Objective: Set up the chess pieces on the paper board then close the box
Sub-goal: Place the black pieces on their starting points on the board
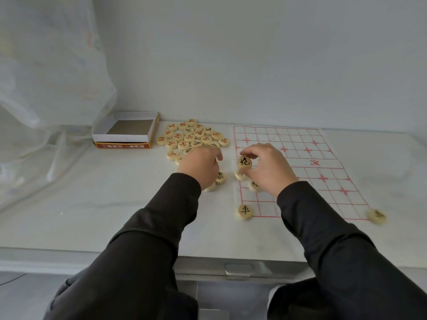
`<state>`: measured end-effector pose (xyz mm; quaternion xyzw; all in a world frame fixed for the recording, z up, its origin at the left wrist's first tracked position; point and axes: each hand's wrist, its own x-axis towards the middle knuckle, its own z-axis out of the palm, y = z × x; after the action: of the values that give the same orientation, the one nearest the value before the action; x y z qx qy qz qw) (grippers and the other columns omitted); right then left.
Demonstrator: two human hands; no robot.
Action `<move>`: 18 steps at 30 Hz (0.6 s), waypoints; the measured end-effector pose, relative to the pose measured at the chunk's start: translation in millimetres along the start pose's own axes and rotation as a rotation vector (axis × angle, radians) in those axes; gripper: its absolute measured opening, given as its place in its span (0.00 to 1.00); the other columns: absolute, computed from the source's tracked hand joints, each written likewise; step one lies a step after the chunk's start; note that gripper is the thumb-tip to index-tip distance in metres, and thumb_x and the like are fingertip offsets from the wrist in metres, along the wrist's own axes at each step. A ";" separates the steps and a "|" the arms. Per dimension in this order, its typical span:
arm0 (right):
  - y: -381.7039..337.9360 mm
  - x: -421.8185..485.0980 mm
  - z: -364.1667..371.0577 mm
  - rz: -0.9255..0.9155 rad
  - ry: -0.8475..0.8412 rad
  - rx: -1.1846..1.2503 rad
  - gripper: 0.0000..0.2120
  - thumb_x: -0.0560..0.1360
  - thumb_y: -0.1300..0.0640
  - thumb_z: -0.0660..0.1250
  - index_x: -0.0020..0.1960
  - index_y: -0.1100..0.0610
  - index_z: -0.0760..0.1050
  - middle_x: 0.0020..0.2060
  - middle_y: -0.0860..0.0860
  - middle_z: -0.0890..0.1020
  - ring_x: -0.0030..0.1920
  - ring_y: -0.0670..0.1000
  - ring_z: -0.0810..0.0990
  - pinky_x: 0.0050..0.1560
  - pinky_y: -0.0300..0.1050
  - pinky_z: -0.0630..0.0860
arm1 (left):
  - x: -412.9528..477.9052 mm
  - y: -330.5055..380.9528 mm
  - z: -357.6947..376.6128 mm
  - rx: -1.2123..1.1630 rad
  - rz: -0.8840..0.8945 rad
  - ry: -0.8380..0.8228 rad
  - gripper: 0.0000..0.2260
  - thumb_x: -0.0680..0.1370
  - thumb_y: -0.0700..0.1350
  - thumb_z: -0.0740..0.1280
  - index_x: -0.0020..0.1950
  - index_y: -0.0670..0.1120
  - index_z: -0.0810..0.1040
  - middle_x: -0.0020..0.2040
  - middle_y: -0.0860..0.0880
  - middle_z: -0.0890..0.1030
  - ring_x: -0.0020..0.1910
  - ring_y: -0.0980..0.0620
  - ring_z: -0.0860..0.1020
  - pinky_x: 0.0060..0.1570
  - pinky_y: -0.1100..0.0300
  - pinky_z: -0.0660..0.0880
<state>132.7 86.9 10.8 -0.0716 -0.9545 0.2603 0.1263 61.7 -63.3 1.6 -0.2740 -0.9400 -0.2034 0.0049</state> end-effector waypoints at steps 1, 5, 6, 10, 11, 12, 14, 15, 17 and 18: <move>8.3 -3.6 -8.4 0.028 0.016 0.001 0.18 0.70 0.60 0.72 0.59 0.54 0.76 0.53 0.49 0.76 0.55 0.47 0.74 0.54 0.34 0.66 | -0.5 9.4 5.6 0.000 0.038 0.010 0.13 0.78 0.39 0.57 0.60 0.47 0.75 0.58 0.49 0.76 0.57 0.49 0.73 0.53 0.58 0.72; 28.5 -11.1 -25.1 0.091 0.038 -0.016 0.18 0.70 0.60 0.73 0.59 0.54 0.76 0.55 0.50 0.77 0.54 0.46 0.74 0.54 0.35 0.67 | -5.4 27.7 24.2 0.038 0.191 0.036 0.14 0.79 0.41 0.58 0.64 0.47 0.73 0.62 0.49 0.74 0.63 0.50 0.69 0.60 0.56 0.69; 33.6 -14.1 -28.8 0.104 0.040 -0.033 0.18 0.71 0.60 0.72 0.59 0.54 0.76 0.56 0.50 0.78 0.54 0.46 0.74 0.53 0.35 0.66 | -6.1 33.0 28.7 0.049 0.225 0.033 0.15 0.79 0.42 0.58 0.65 0.47 0.73 0.63 0.49 0.74 0.63 0.50 0.69 0.60 0.56 0.69; 53.1 -25.0 -41.6 0.141 0.054 -0.057 0.16 0.71 0.59 0.72 0.58 0.55 0.77 0.56 0.51 0.78 0.52 0.45 0.73 0.53 0.36 0.67 | -5.1 54.8 41.2 0.085 0.292 0.000 0.16 0.80 0.44 0.57 0.68 0.48 0.70 0.65 0.50 0.72 0.65 0.51 0.66 0.62 0.57 0.67; 57.7 -27.3 -44.1 0.151 0.055 -0.056 0.16 0.71 0.59 0.72 0.58 0.55 0.77 0.56 0.51 0.78 0.52 0.45 0.73 0.53 0.36 0.68 | -4.8 58.8 43.1 0.093 0.298 -0.010 0.17 0.80 0.45 0.57 0.68 0.48 0.69 0.66 0.50 0.71 0.66 0.51 0.65 0.64 0.57 0.66; 62.4 -29.4 -46.8 0.159 0.056 -0.057 0.16 0.71 0.59 0.72 0.58 0.55 0.77 0.56 0.51 0.78 0.52 0.44 0.73 0.53 0.36 0.68 | -4.9 62.5 45.0 0.097 0.301 -0.022 0.17 0.80 0.46 0.57 0.69 0.48 0.68 0.67 0.50 0.70 0.67 0.51 0.64 0.65 0.56 0.65; 70.6 -33.9 -53.1 0.179 0.051 -0.048 0.15 0.71 0.59 0.72 0.58 0.56 0.77 0.55 0.51 0.79 0.51 0.43 0.73 0.52 0.35 0.67 | -6.5 68.5 48.9 0.104 0.308 -0.049 0.18 0.80 0.47 0.57 0.70 0.49 0.67 0.69 0.50 0.69 0.69 0.51 0.63 0.68 0.56 0.63; 74.6 -36.9 -56.3 0.192 0.052 -0.041 0.15 0.71 0.59 0.72 0.58 0.56 0.77 0.54 0.50 0.79 0.50 0.43 0.73 0.51 0.35 0.67 | -7.9 71.6 51.1 0.111 0.315 -0.061 0.19 0.80 0.48 0.57 0.71 0.49 0.66 0.69 0.50 0.69 0.70 0.51 0.62 0.69 0.55 0.62; 82.6 -42.0 -61.6 0.221 0.056 -0.033 0.16 0.71 0.59 0.72 0.58 0.56 0.77 0.54 0.50 0.79 0.50 0.44 0.73 0.52 0.36 0.68 | -10.3 78.1 55.8 0.131 0.331 -0.083 0.19 0.80 0.49 0.56 0.71 0.49 0.65 0.70 0.50 0.68 0.71 0.50 0.61 0.70 0.55 0.60; 86.7 -44.2 -63.2 0.236 0.061 -0.031 0.16 0.71 0.60 0.72 0.58 0.56 0.77 0.53 0.50 0.79 0.51 0.44 0.74 0.52 0.36 0.68 | -11.4 81.9 58.1 0.135 0.337 -0.094 0.20 0.80 0.50 0.56 0.72 0.49 0.64 0.70 0.50 0.67 0.71 0.50 0.61 0.70 0.54 0.59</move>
<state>198.8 182.2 9.7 -0.1932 -0.9391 0.2564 0.1229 119.6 16.1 -22.0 -0.4360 -0.8914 -0.1232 0.0136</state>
